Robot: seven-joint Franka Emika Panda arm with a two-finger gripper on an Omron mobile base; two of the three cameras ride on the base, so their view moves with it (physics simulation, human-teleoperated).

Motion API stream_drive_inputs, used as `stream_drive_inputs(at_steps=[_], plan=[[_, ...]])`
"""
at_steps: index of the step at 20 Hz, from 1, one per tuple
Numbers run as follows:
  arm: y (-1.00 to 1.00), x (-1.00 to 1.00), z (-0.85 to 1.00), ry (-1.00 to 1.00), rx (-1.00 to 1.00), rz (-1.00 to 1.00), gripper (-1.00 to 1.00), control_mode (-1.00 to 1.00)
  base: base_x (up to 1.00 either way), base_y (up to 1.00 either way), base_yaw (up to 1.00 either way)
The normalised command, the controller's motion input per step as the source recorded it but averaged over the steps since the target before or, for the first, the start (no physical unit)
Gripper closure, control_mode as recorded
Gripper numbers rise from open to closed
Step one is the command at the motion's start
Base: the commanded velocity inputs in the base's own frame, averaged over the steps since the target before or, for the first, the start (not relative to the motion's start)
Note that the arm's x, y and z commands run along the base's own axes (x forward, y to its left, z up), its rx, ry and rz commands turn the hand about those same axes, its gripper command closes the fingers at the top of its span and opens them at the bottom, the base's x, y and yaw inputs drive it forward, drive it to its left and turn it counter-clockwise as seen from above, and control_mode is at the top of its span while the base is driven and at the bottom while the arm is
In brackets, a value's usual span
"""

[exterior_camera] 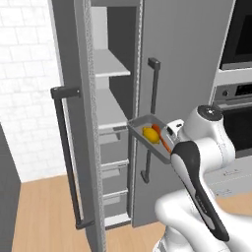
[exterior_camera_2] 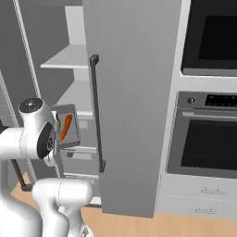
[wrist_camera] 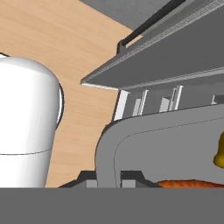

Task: Take the meat container that has the chicken drumstick and place it on the second highest rack of the freezer. Then take the vegetable container that has the lemon and carrot and place it on the highest rack of the freezer.

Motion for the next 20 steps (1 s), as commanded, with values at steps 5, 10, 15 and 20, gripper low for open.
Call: stream_drive_inputs(at_steps=[5, 10, 15, 20], plan=[[0.00, 0.00, 0.00, 0.00, 0.00, 0.00, 1.00, 1.00, 0.17, 0.49, 0.00], [0.00, 0.00, 0.00, 0.00, 0.00, 0.00, 1.00, 1.00, 0.38, 0.00, -0.01], [0.00, 0.00, 0.00, 0.00, 0.00, 0.00, 1.00, 1.00, 0.37, -0.09, 0.00], [0.00, 0.00, 0.00, 0.00, 0.00, 0.00, 1.00, 1.00, 0.34, 0.00, 0.00]])
